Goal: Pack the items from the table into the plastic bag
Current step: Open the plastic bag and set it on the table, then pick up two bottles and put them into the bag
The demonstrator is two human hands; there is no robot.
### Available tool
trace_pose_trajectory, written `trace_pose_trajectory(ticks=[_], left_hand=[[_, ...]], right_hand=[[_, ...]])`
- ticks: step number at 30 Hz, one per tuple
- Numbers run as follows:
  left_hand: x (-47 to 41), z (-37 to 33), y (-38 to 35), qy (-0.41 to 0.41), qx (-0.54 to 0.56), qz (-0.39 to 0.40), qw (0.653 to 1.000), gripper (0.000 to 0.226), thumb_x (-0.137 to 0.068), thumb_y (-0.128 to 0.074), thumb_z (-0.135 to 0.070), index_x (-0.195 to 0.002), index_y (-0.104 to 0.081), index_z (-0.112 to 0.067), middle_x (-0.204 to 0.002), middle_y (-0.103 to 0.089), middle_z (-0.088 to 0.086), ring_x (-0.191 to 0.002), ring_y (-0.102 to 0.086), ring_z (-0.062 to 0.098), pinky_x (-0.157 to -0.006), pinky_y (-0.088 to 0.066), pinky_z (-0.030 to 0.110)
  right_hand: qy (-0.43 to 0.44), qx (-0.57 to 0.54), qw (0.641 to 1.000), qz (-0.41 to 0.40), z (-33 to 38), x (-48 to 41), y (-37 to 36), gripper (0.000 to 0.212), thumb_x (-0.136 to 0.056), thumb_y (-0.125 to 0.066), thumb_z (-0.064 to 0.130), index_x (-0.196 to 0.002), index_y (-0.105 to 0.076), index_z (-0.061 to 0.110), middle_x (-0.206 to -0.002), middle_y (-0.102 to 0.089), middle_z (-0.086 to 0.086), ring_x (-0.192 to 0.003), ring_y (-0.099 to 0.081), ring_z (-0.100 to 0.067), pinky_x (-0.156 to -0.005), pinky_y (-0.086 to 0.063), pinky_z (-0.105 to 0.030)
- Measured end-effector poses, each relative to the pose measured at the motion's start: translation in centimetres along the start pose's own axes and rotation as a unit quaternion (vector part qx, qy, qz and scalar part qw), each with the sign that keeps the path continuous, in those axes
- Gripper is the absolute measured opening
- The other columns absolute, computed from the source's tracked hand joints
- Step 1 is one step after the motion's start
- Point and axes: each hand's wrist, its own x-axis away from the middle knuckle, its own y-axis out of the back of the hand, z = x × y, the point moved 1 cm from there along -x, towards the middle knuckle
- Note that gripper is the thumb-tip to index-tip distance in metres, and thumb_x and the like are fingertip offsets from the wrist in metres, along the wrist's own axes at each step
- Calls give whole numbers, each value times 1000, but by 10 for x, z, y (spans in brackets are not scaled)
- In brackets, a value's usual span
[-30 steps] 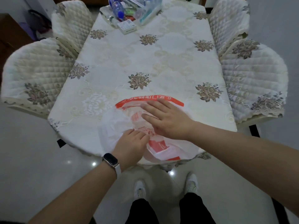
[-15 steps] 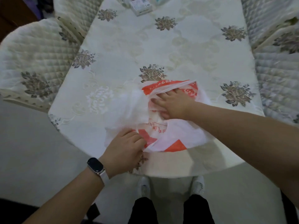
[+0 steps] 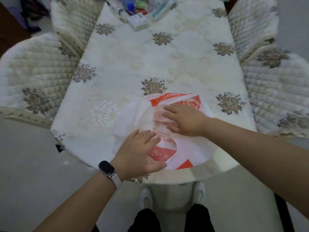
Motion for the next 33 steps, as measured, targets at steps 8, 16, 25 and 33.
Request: trace_pose_trajectory(ticks=[8,16,25,33], left_hand=[[13,-19,37,21,-54,-22,998,49,-88,-53,-55,-126,-59,-25,-131,-61,-1,-124,-54,22,-109,-35,43],[32,-68,69,120,-90,-91,984,45,-89,-47,-51,-123,-61,-24,-129,-61,-1,-121,-55,21,-105,-40,45],[91,-61,109,203,-135,-151,958,46,-87,-48,-46,-118,-65,-16,-123,-65,5,-114,-60,27,-100,-45,45],[150,9,122,242,-137,-208,938,43,-86,-52,-42,-115,-67,-14,-120,-65,6,-111,-59,25,-96,-44,41]], right_hand=[[-94,2,993,-72,34,69,44,51,-91,-45,49,-123,-62,13,-135,-57,-14,-122,-55,-35,-100,-46,-45],[-41,-9,989,-142,59,88,72,47,-92,-46,48,-123,-59,16,-133,-57,-9,-119,-53,-33,-97,-46,-47],[33,-9,981,-189,109,57,98,50,-93,-43,50,-126,-61,16,-134,-59,-9,-121,-55,-31,-97,-46,-45],[93,2,974,-205,167,-25,105,51,-92,-43,50,-124,-62,15,-131,-61,-10,-119,-56,-32,-95,-47,-44]])
